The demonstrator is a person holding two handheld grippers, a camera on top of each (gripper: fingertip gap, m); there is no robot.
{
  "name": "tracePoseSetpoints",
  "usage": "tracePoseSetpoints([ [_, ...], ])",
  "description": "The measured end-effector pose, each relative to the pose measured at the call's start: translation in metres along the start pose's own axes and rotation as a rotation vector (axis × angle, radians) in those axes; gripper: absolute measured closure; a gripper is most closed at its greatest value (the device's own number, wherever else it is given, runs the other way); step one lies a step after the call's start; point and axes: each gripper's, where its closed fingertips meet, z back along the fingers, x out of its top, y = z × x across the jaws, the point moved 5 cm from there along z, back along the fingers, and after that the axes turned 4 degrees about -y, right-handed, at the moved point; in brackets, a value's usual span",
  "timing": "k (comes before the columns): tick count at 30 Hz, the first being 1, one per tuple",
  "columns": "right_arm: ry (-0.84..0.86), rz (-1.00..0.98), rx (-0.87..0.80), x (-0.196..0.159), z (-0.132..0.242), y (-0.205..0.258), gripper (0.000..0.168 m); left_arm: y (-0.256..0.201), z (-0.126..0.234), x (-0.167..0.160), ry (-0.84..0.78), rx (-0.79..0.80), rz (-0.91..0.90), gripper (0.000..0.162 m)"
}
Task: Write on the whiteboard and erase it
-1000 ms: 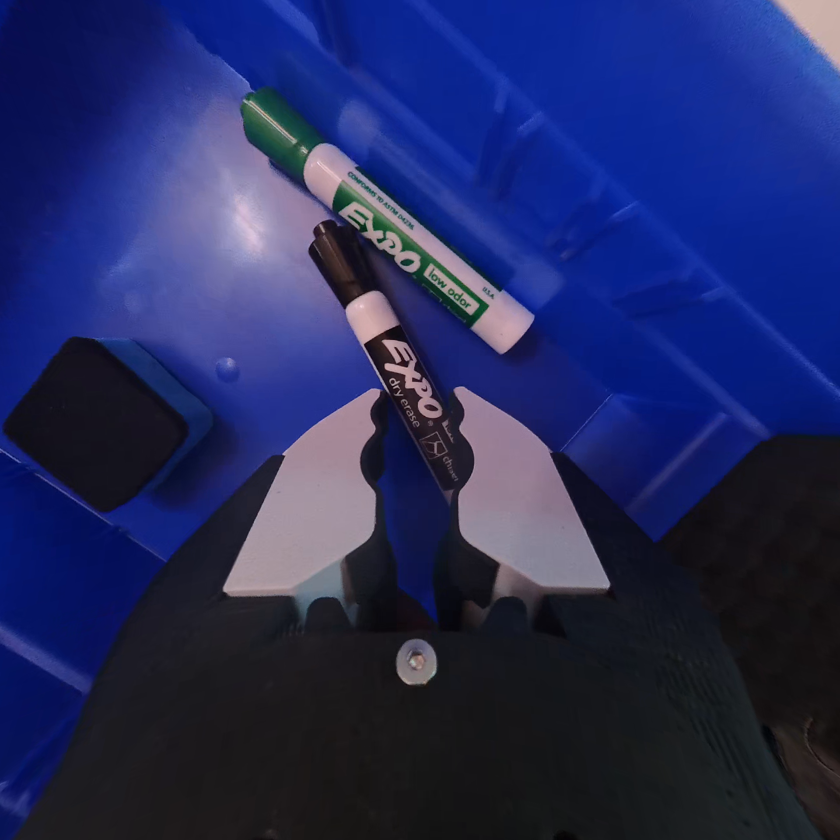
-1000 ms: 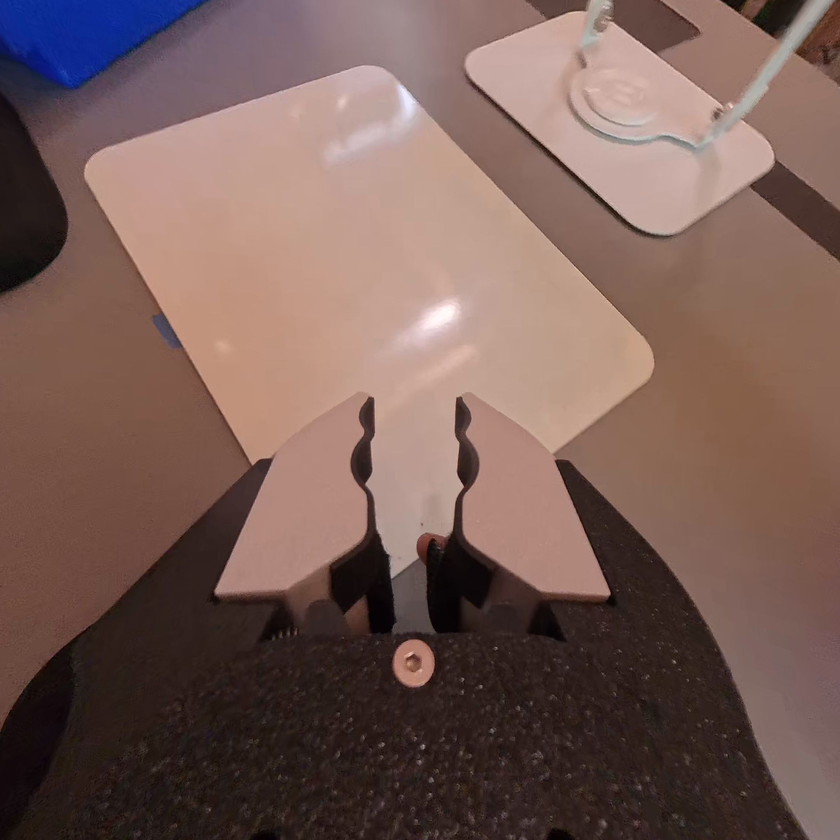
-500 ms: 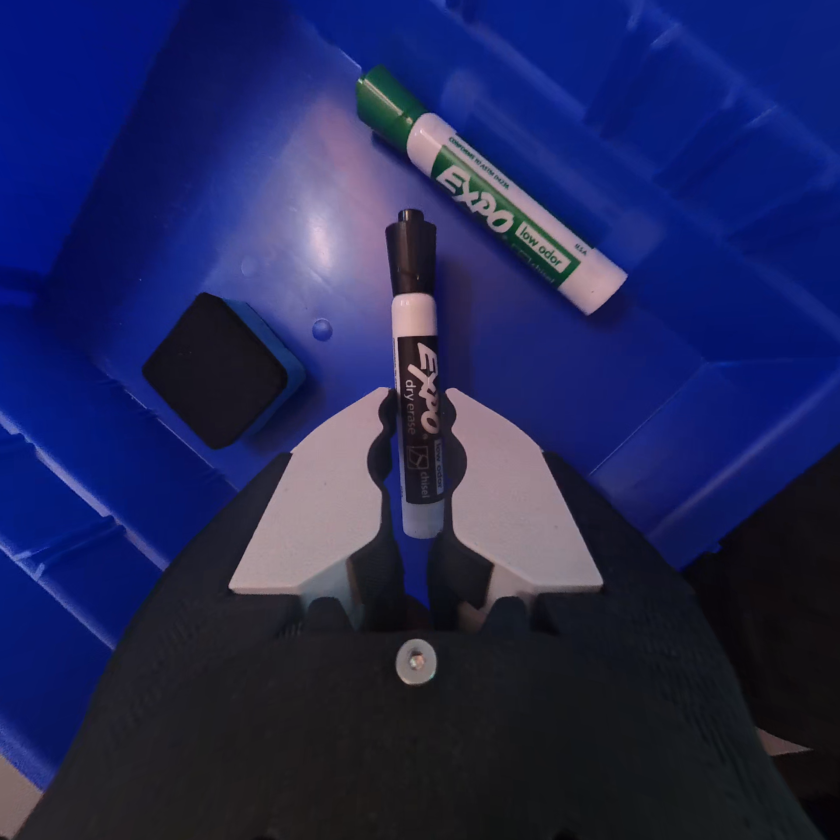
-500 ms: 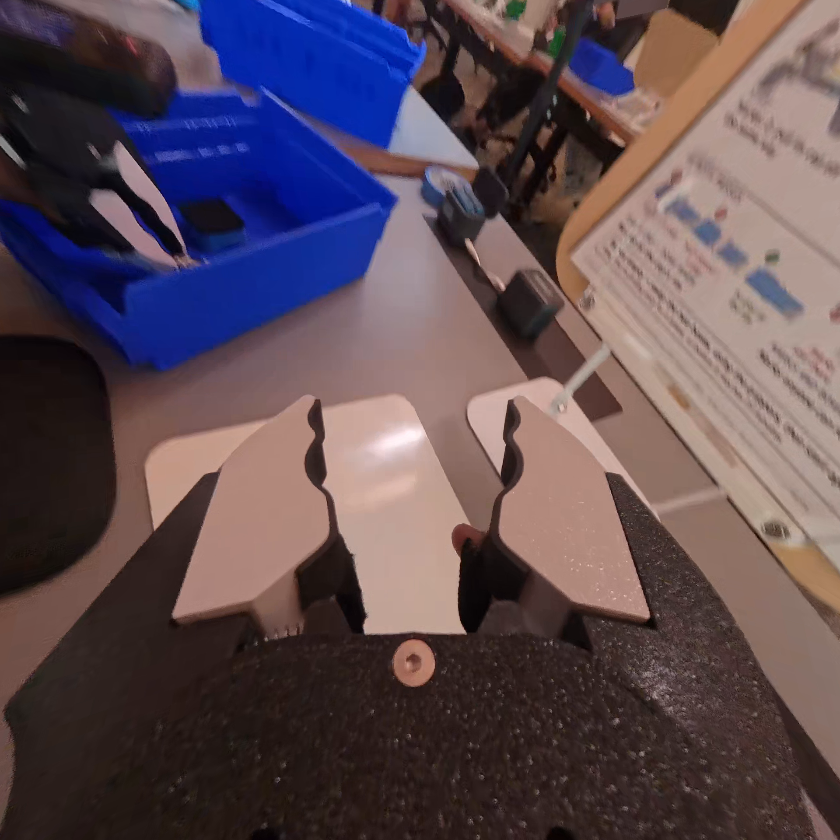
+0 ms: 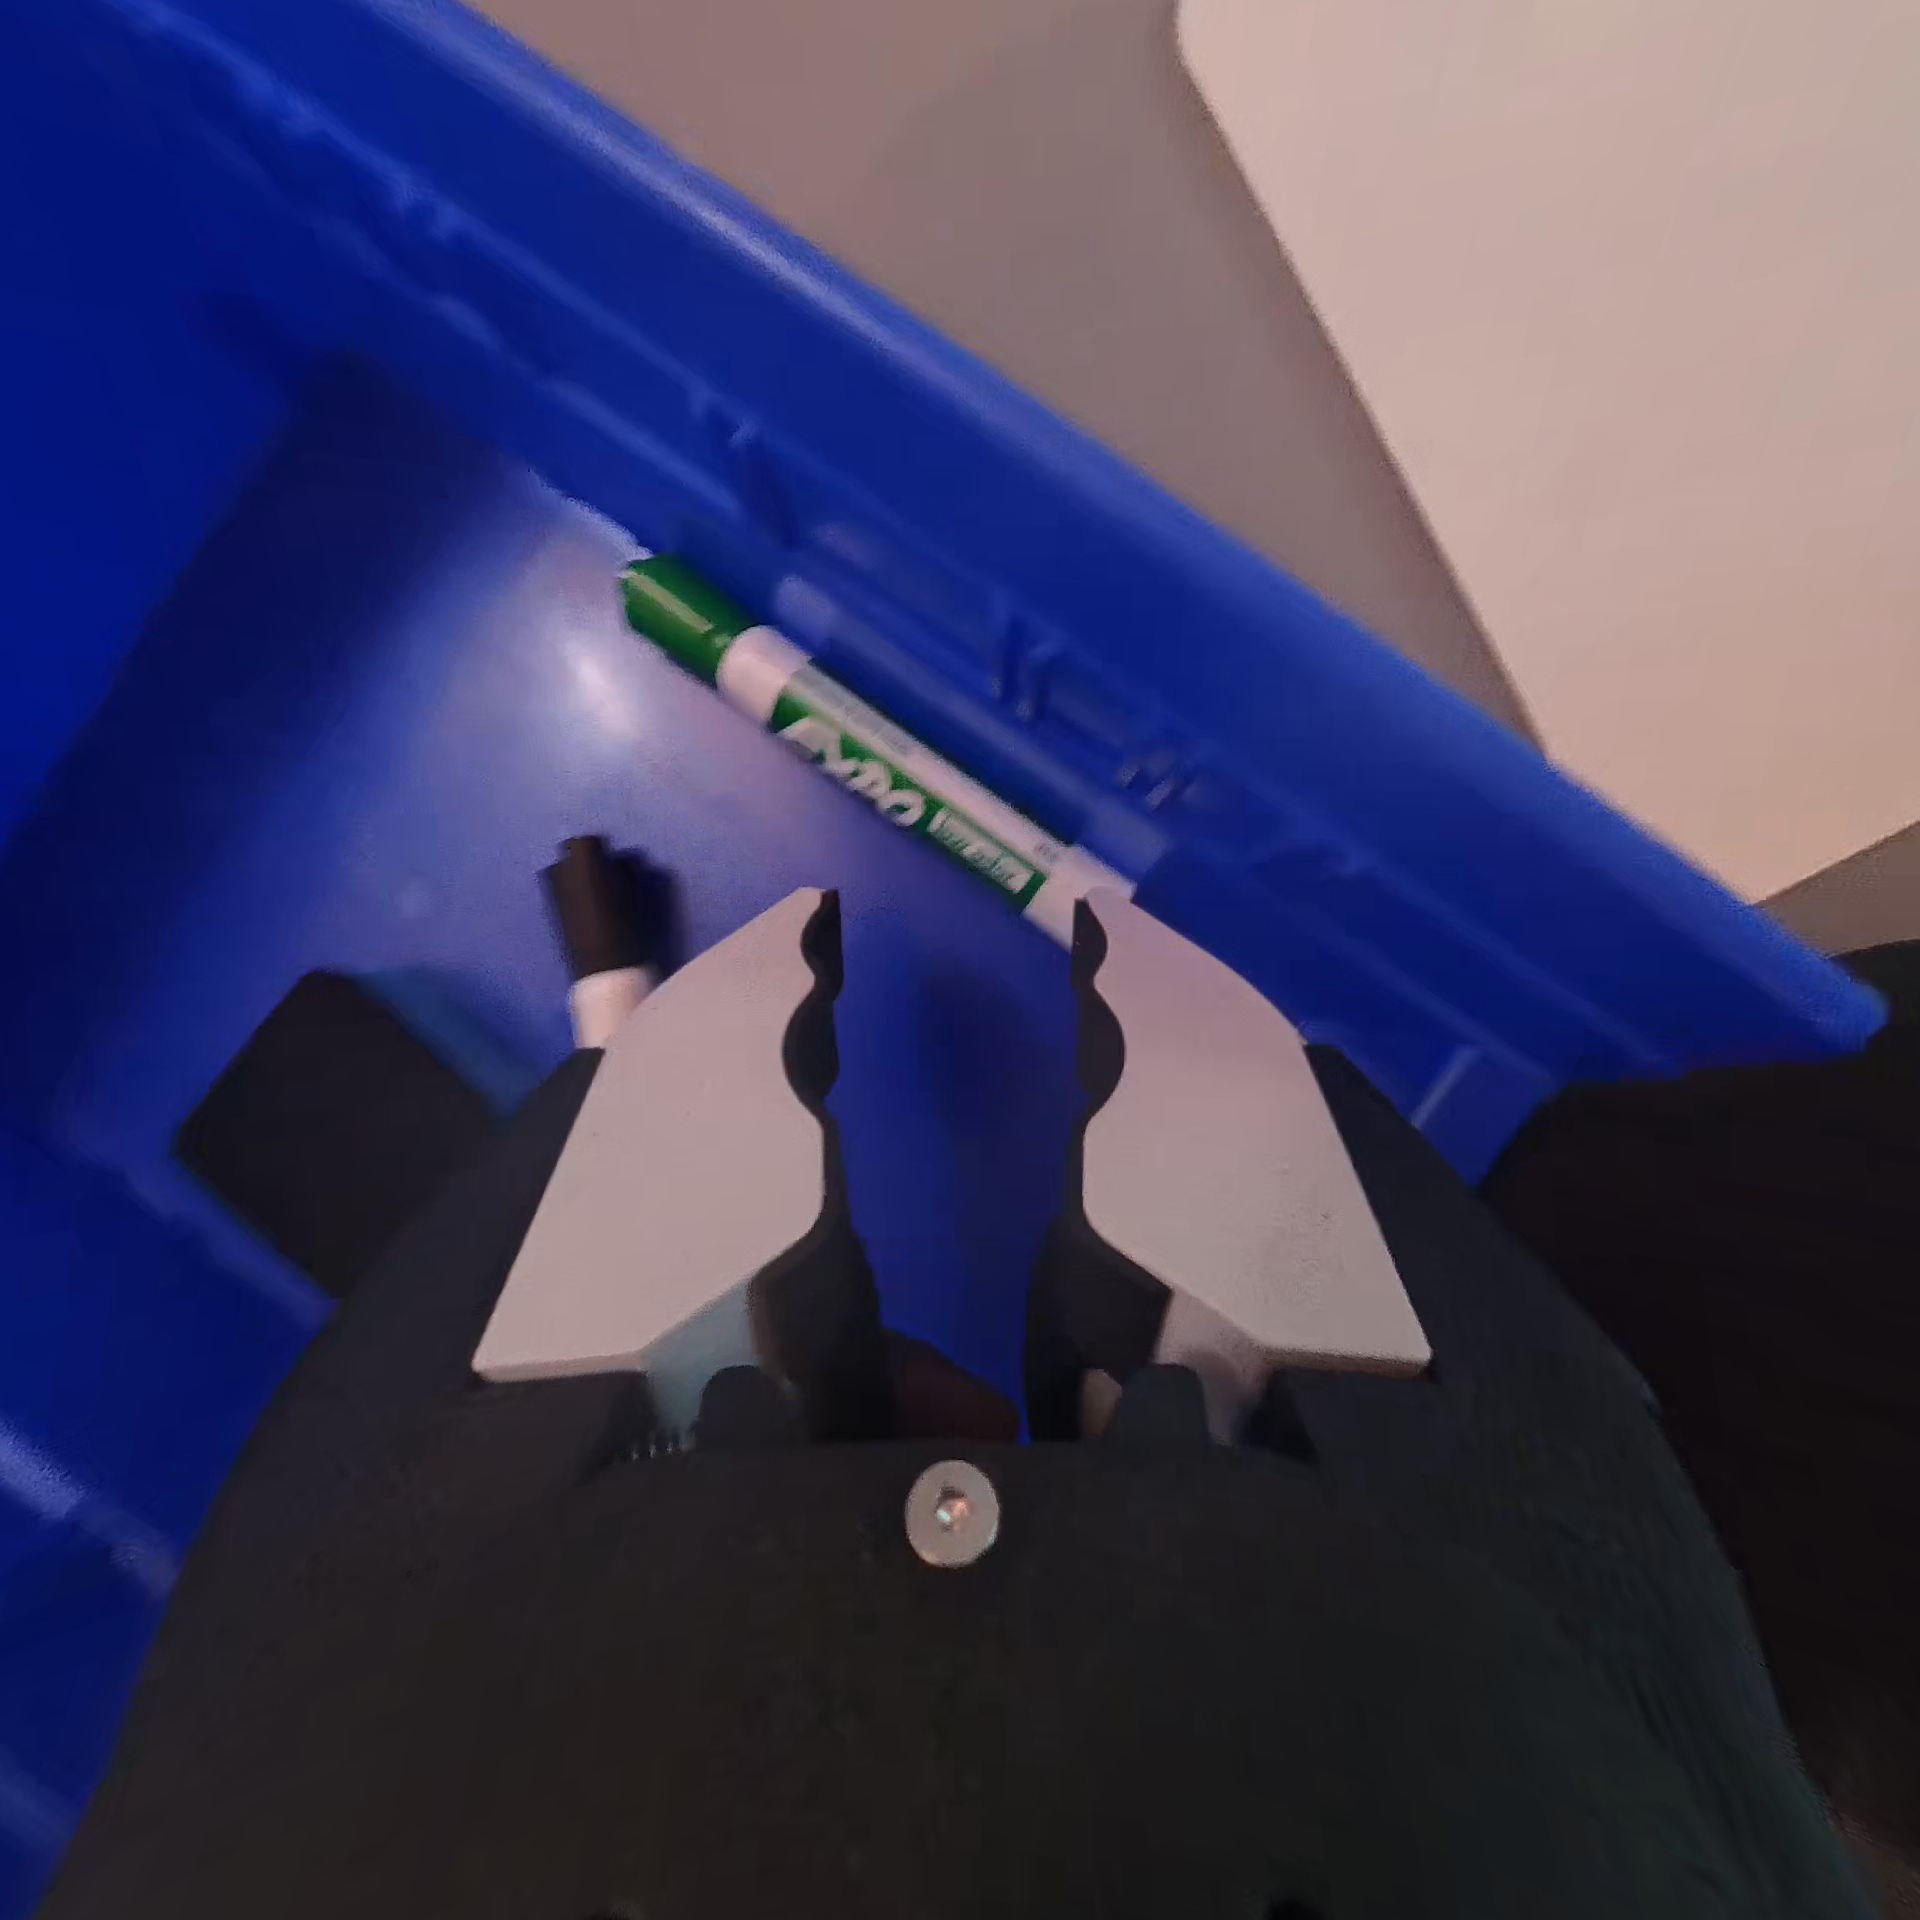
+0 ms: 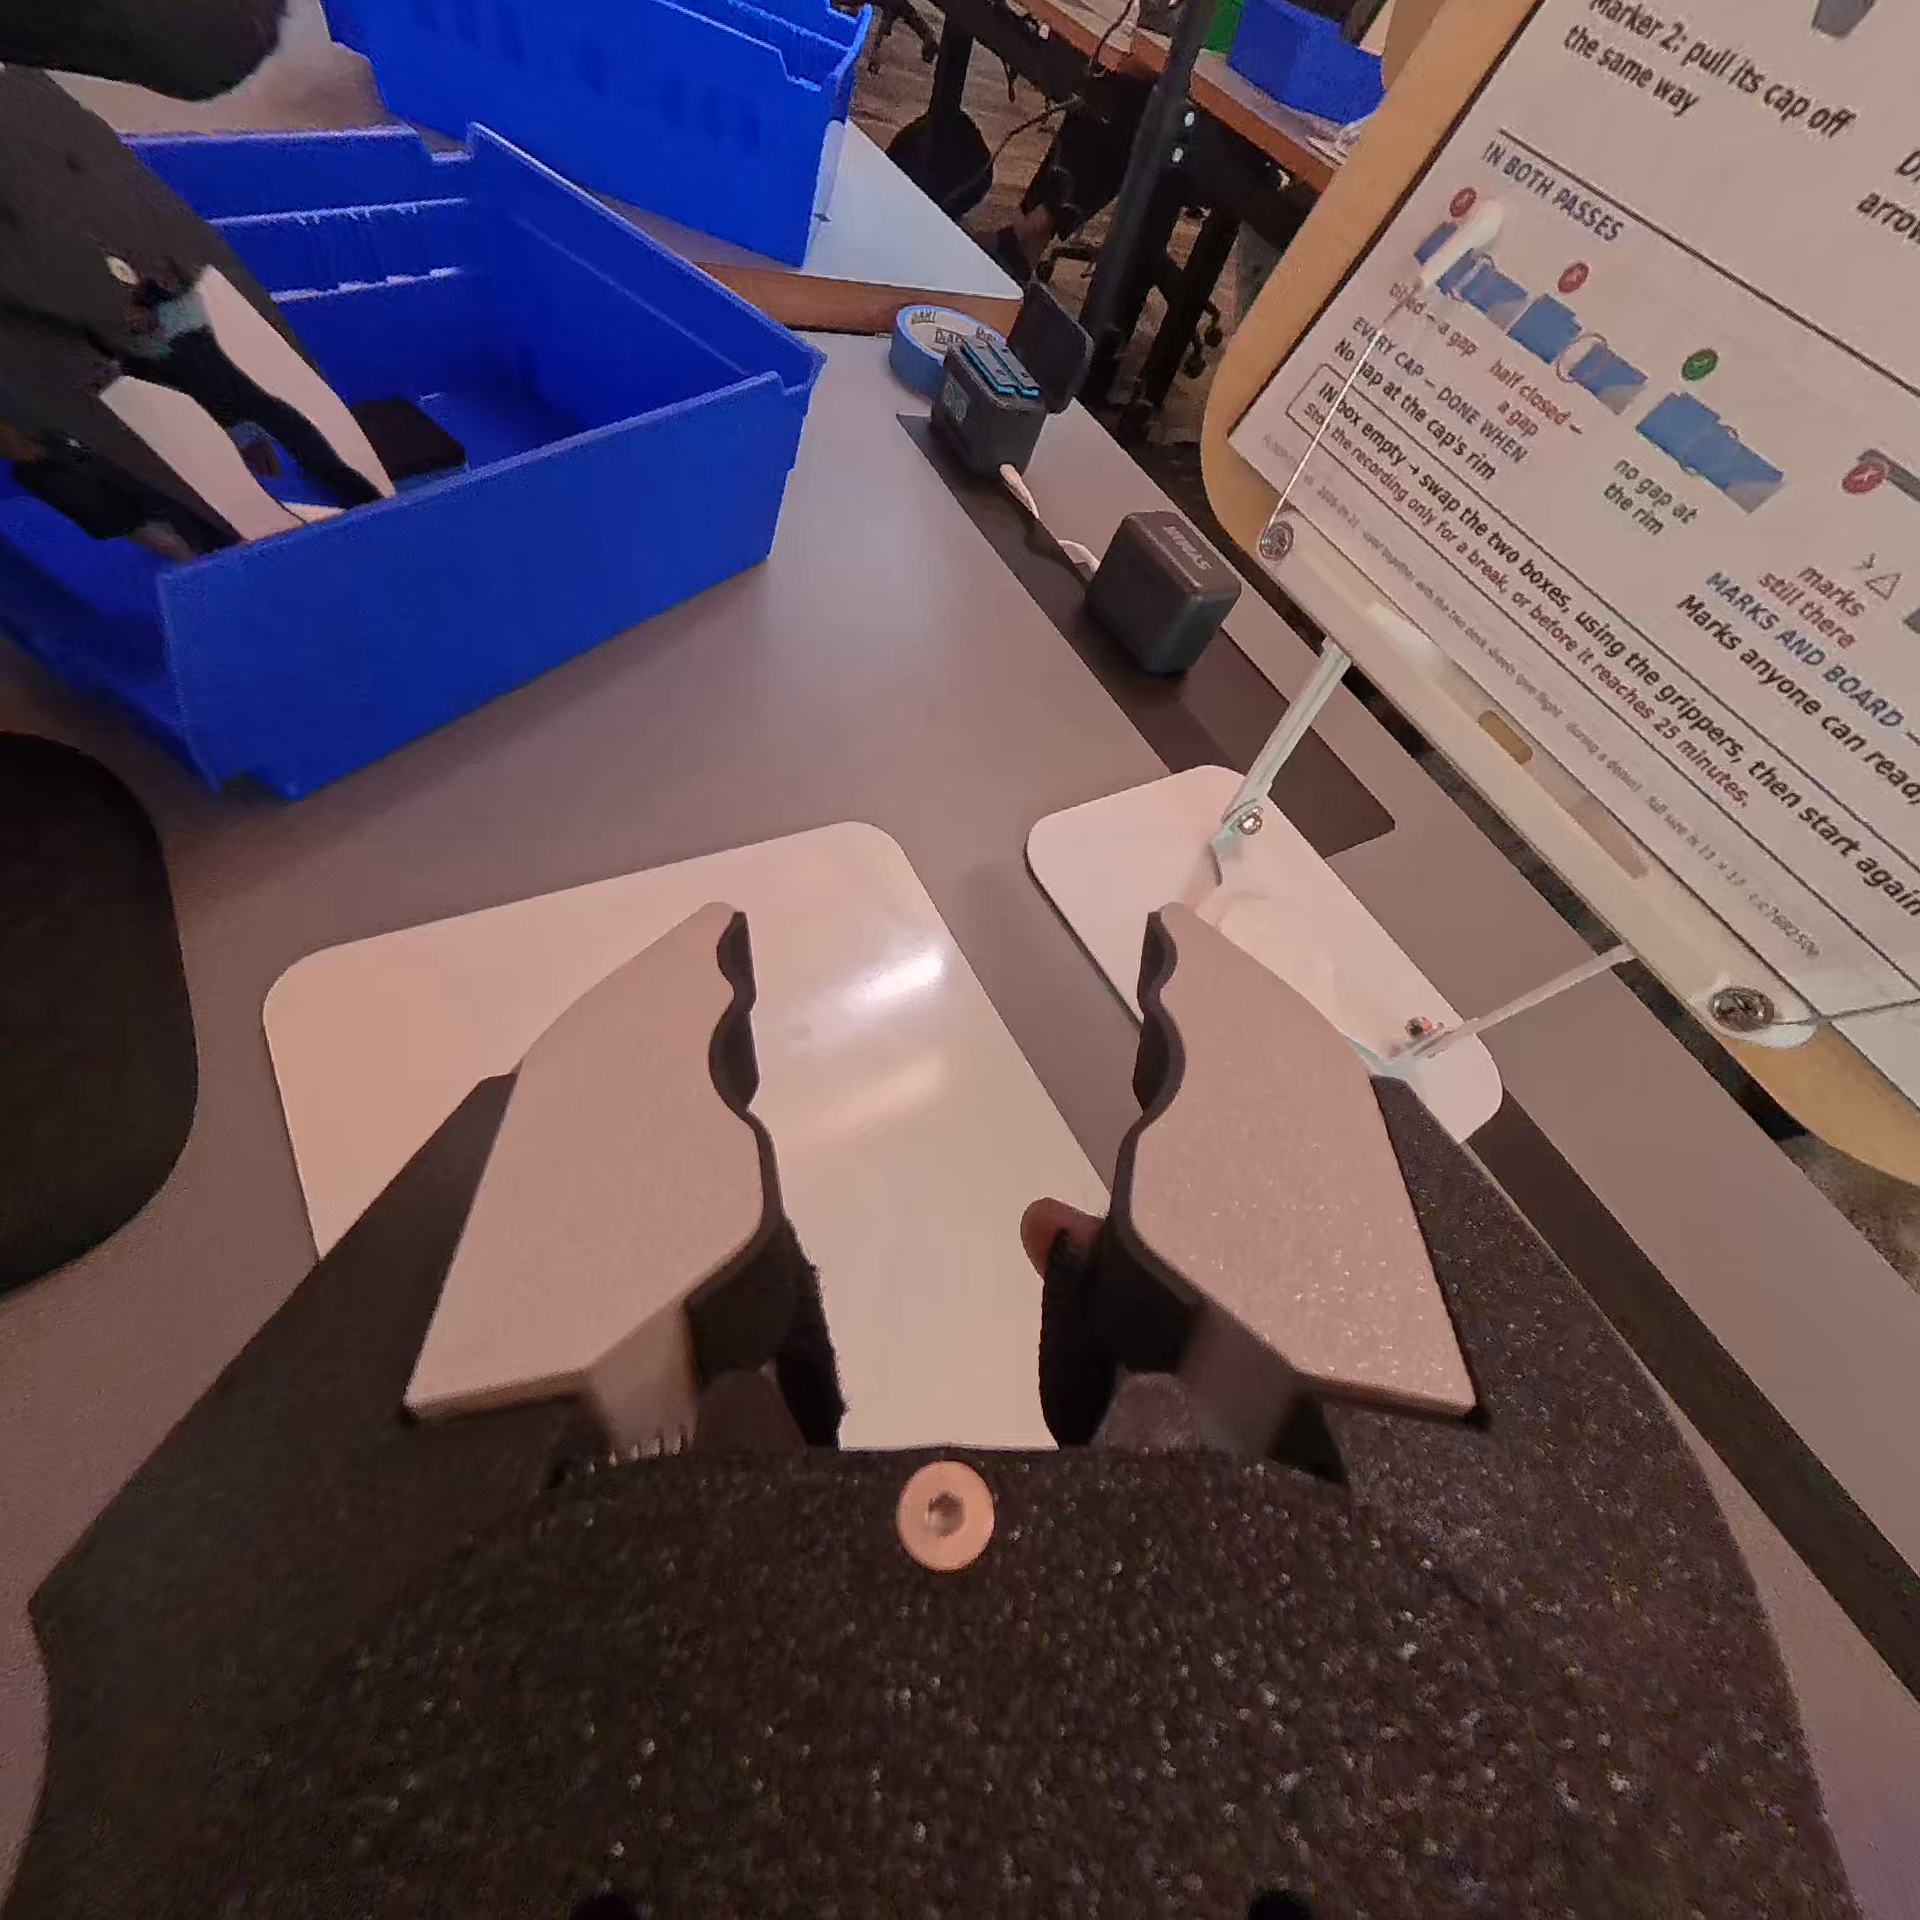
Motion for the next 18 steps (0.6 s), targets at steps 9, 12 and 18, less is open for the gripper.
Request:
tracePoseSetpoints([
  [9, -0.012, 0.071, -0.037, -0.005, 0.009, -0.004, 0.097, 0.008, -0.025, -0.008, 0.122, 0.031, 0.046, 0.118],
  [12, -0.015, 0.068, -0.037, -0.008, 0.008, -0.004, 0.098, 0.008, -0.025, -0.010, 0.115, -0.002, 0.058, 0.132],
  [18, 0.007, 0.086, 0.049, -0.017, 0.001, 0.011, 0.106, 0.028, -0.006, -0.026, 0.101, 0.128, -0.005, 0.143],
])
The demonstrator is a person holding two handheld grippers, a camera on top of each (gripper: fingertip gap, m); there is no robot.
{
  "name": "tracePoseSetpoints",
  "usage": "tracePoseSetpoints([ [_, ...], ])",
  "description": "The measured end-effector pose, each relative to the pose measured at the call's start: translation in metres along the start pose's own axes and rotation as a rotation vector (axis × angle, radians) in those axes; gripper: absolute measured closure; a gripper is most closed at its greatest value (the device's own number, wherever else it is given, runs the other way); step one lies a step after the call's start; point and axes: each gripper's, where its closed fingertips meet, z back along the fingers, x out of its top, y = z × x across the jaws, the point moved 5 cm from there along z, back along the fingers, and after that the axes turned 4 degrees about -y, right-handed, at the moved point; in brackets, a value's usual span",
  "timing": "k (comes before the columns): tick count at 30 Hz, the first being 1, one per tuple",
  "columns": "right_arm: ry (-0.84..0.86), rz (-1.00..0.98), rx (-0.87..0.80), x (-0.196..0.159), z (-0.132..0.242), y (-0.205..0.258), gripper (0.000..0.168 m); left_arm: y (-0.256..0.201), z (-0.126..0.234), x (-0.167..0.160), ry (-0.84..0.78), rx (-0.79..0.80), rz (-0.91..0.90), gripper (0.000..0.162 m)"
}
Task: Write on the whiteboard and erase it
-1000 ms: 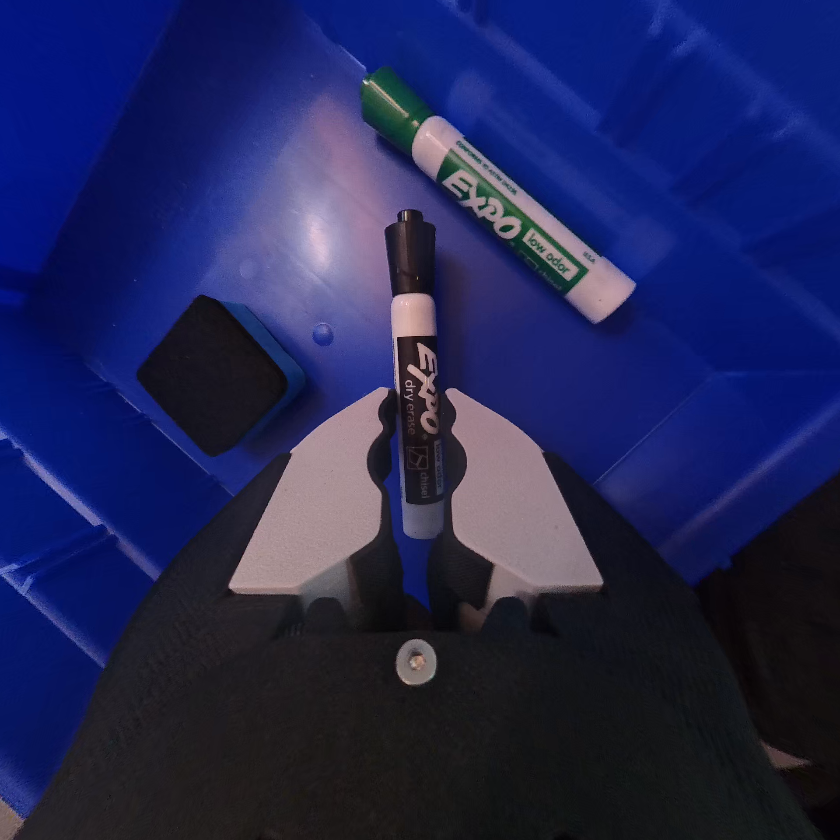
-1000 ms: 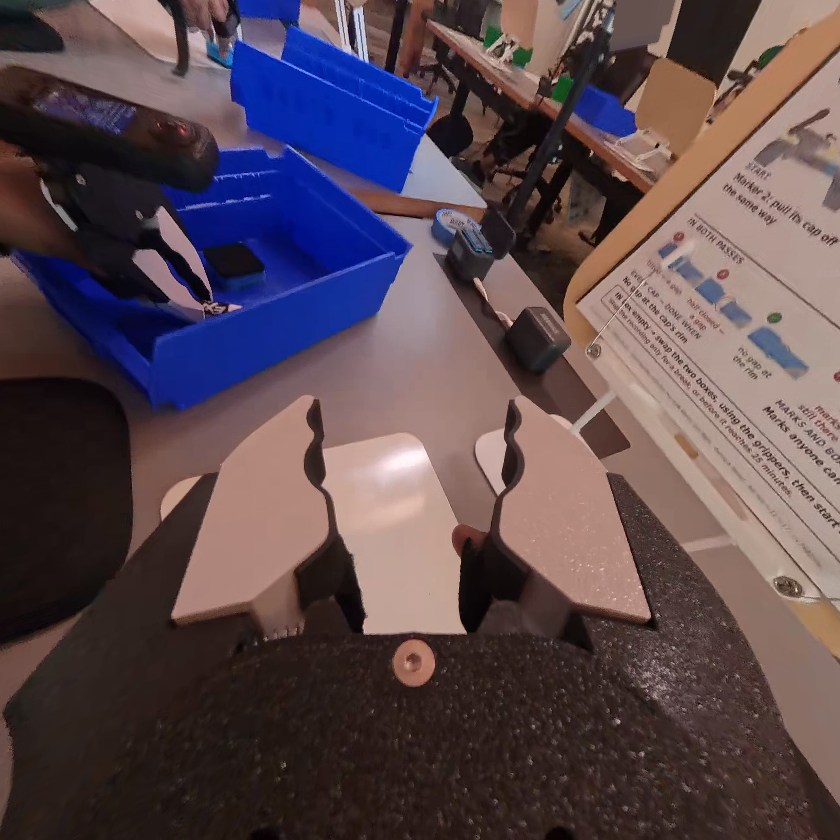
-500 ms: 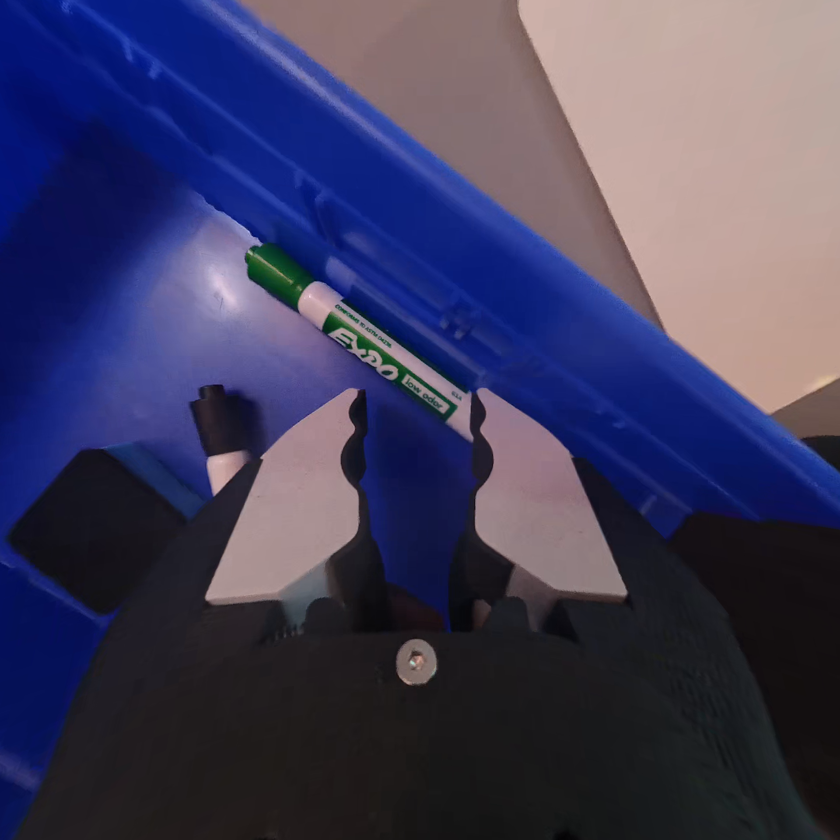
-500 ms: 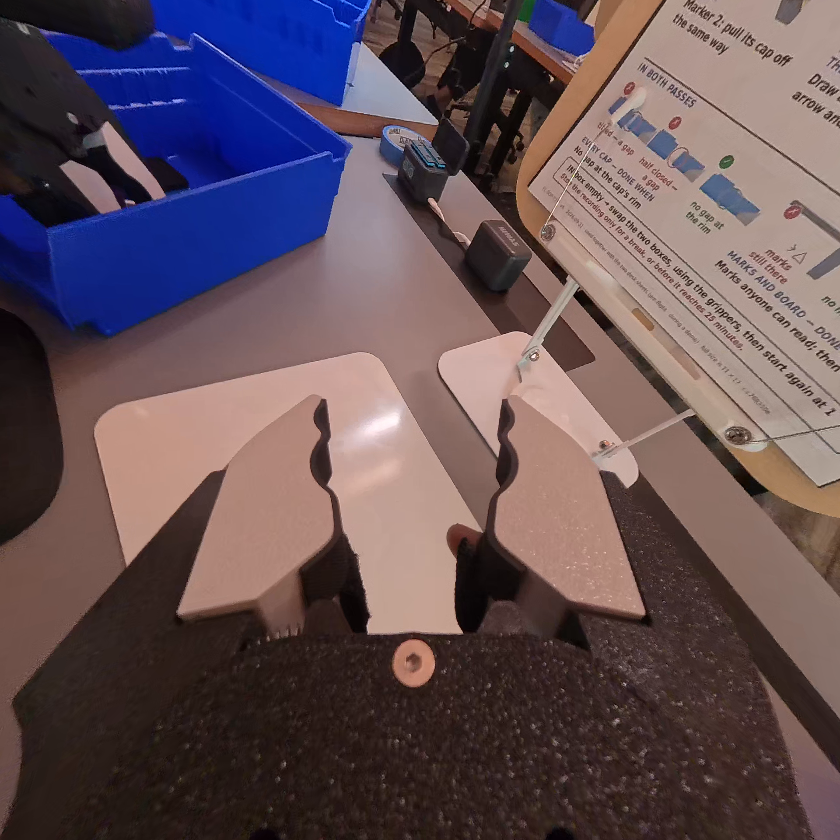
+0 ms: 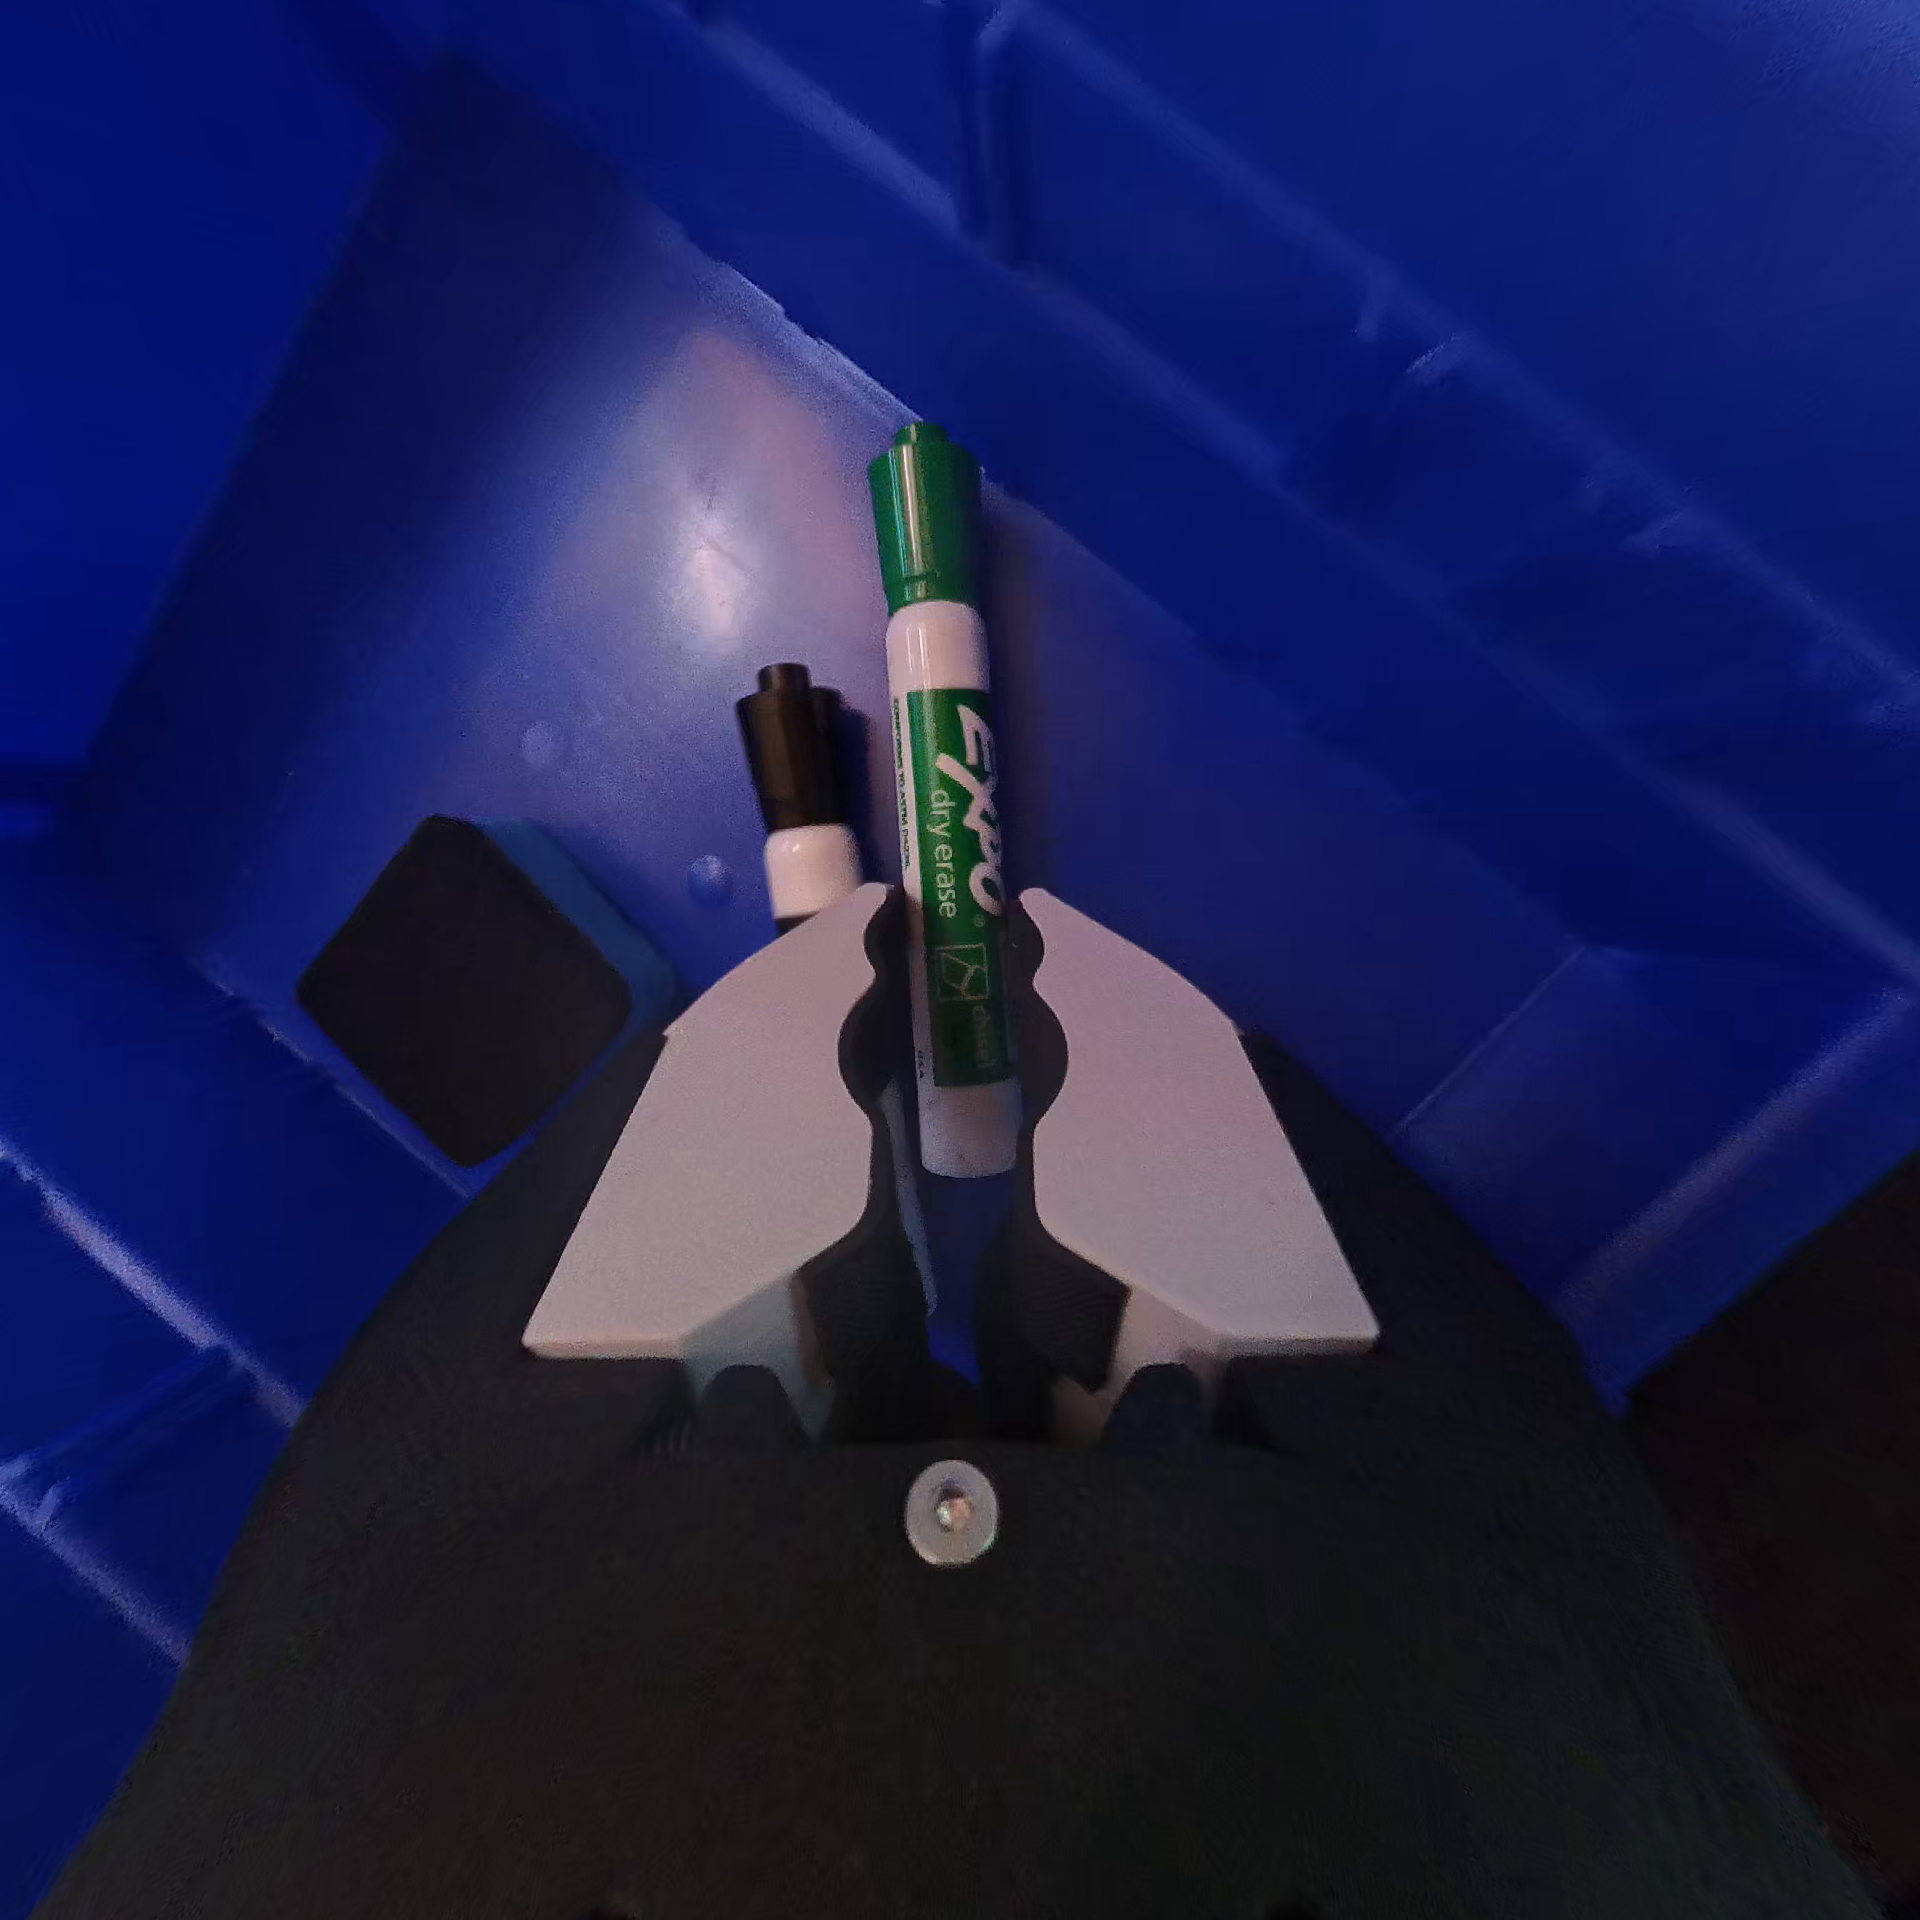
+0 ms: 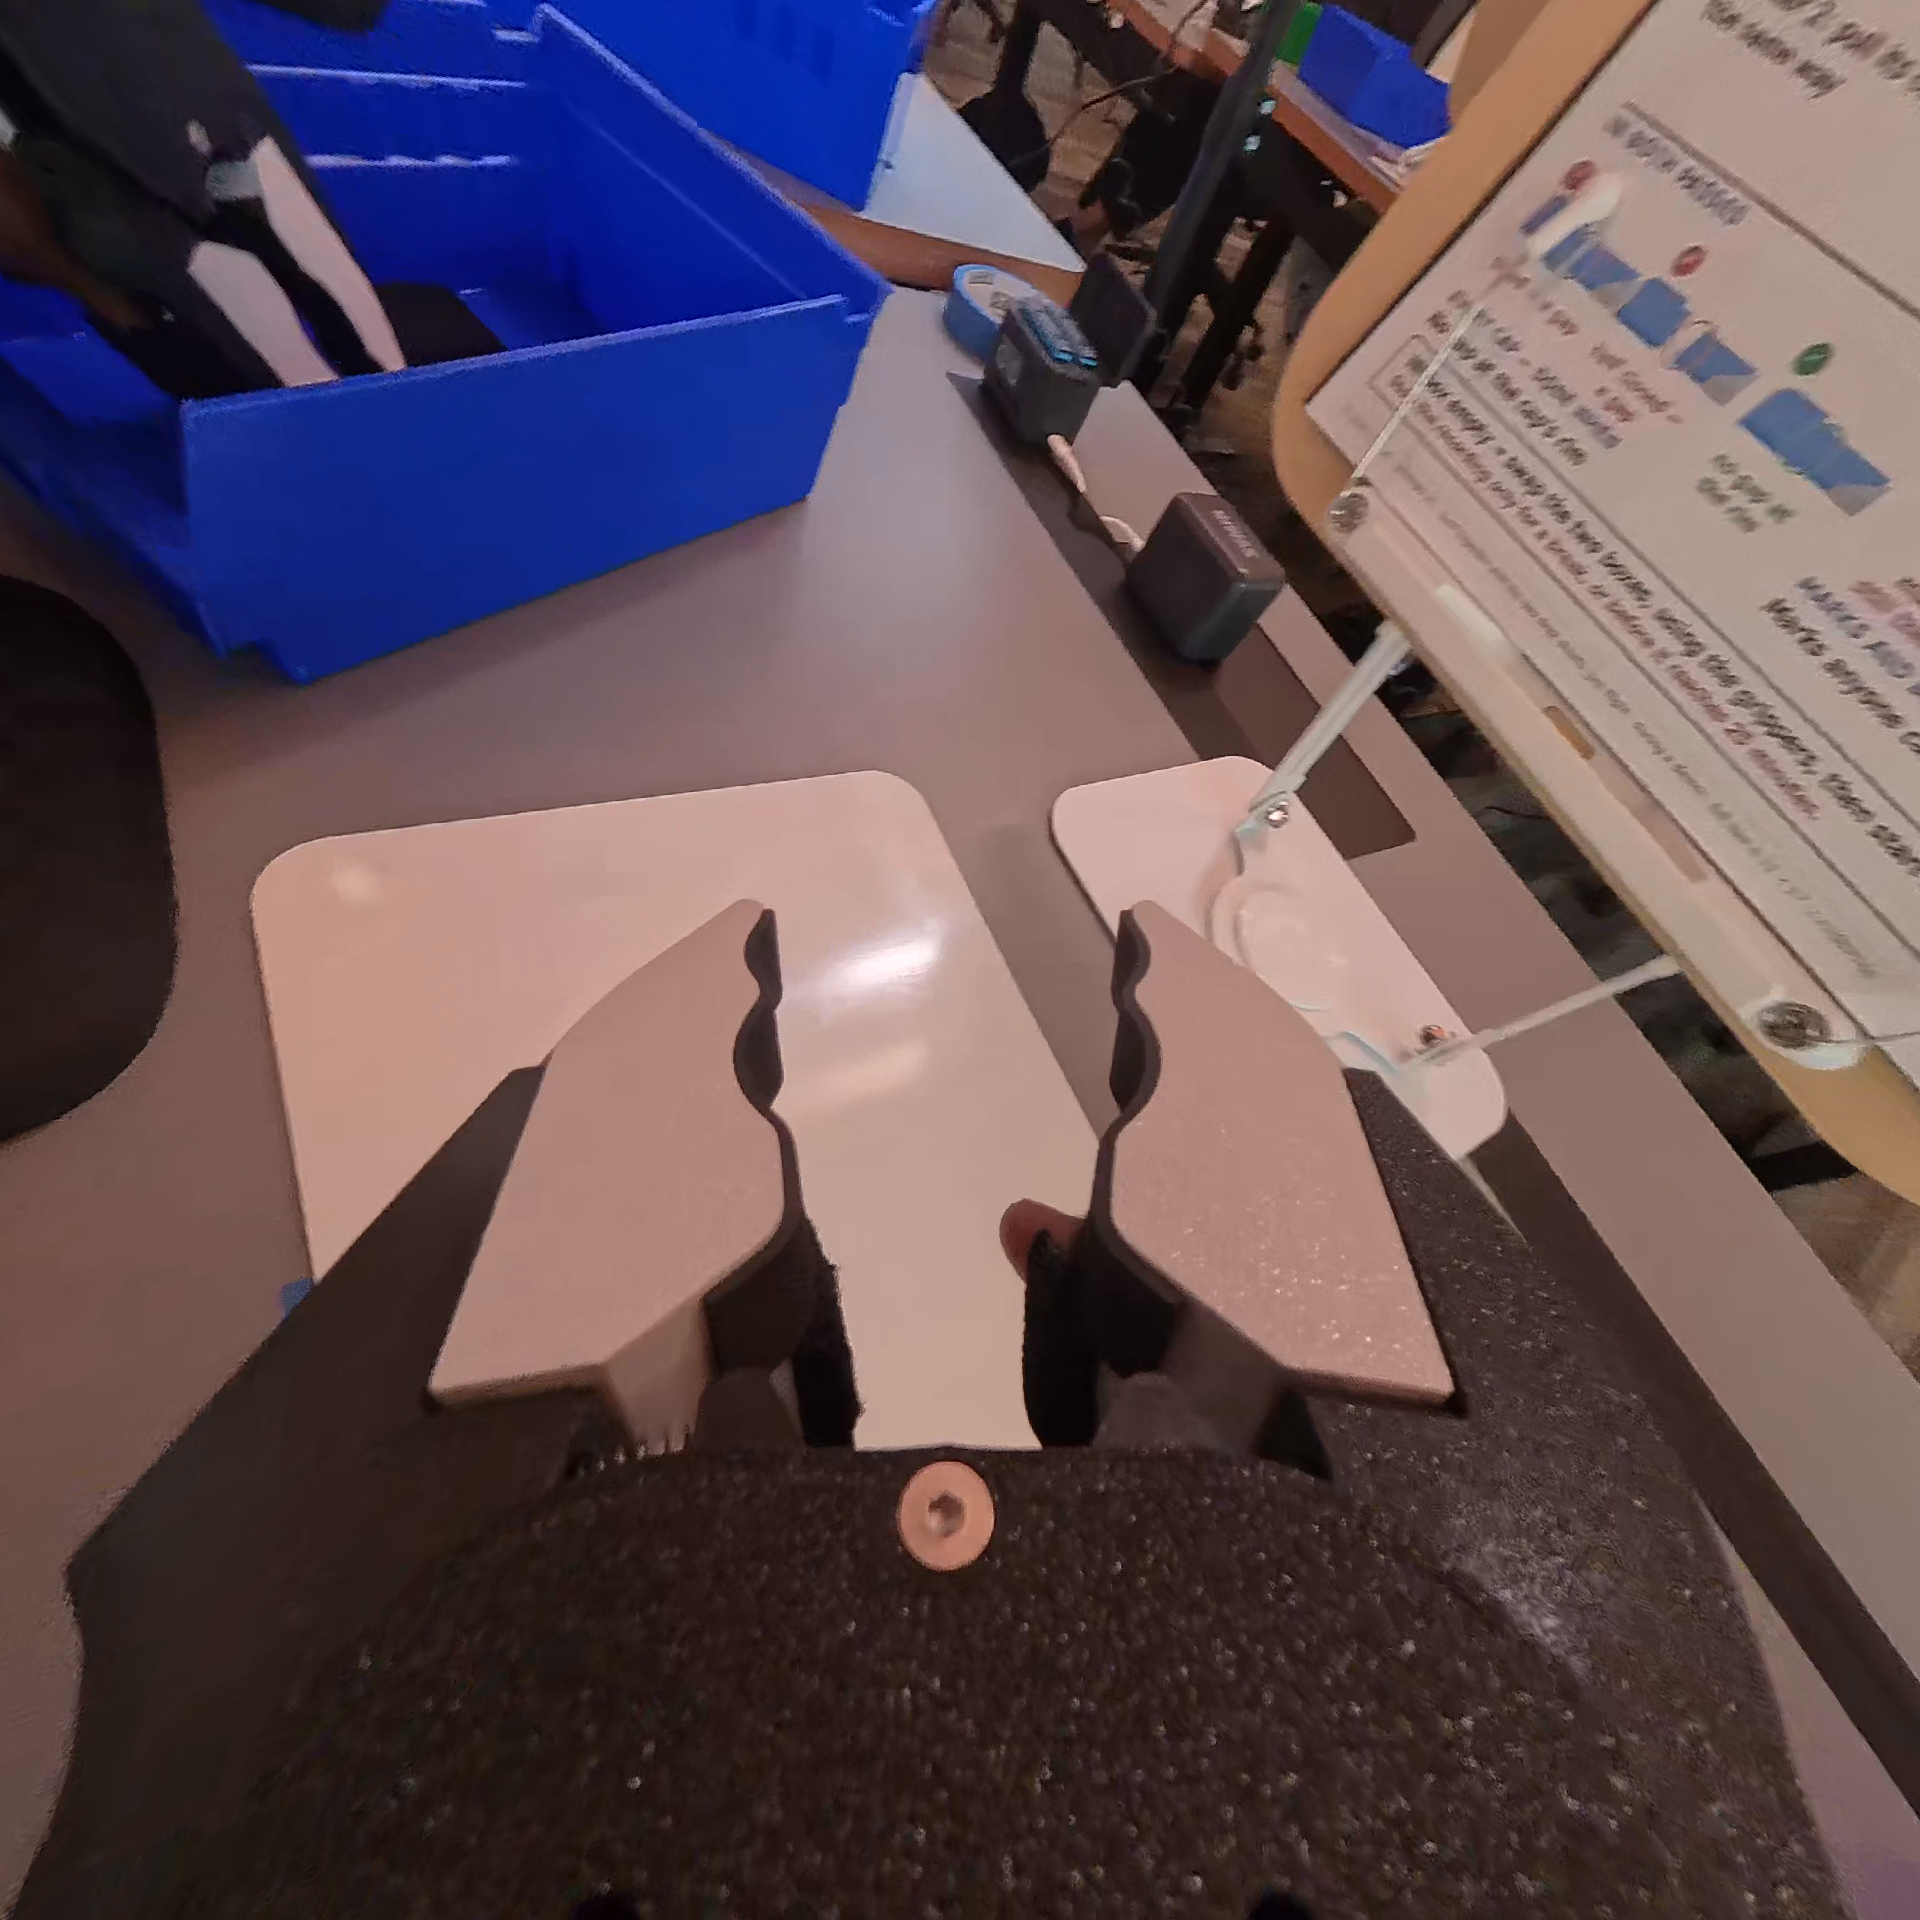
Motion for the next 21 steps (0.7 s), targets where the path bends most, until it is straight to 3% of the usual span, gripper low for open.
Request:
tracePoseSetpoints([
  [5, 0.033, 0.036, 0.100, -0.003, -0.008, 0.016, 0.115, 0.014, 0.037, 0.000, -0.048, 0.117, -0.082, 0.143],
  [12, -0.045, 0.003, 0.345, 0.018, -0.013, 0.046, 0.116, 0.006, 0.104, 0.046, -0.208, 0.288, -0.389, 0.143],
  [17, -0.096, 0.067, 0.449, 0.051, -0.017, 0.049, 0.110, -0.031, 0.127, 0.082, -0.280, 0.251, -0.708, 0.143],
  [21, -0.090, 0.041, 0.579, 0.082, -0.028, 0.053, 0.133, -0.072, 0.128, 0.100, -0.276, 0.186, -0.896, 0.143],
])
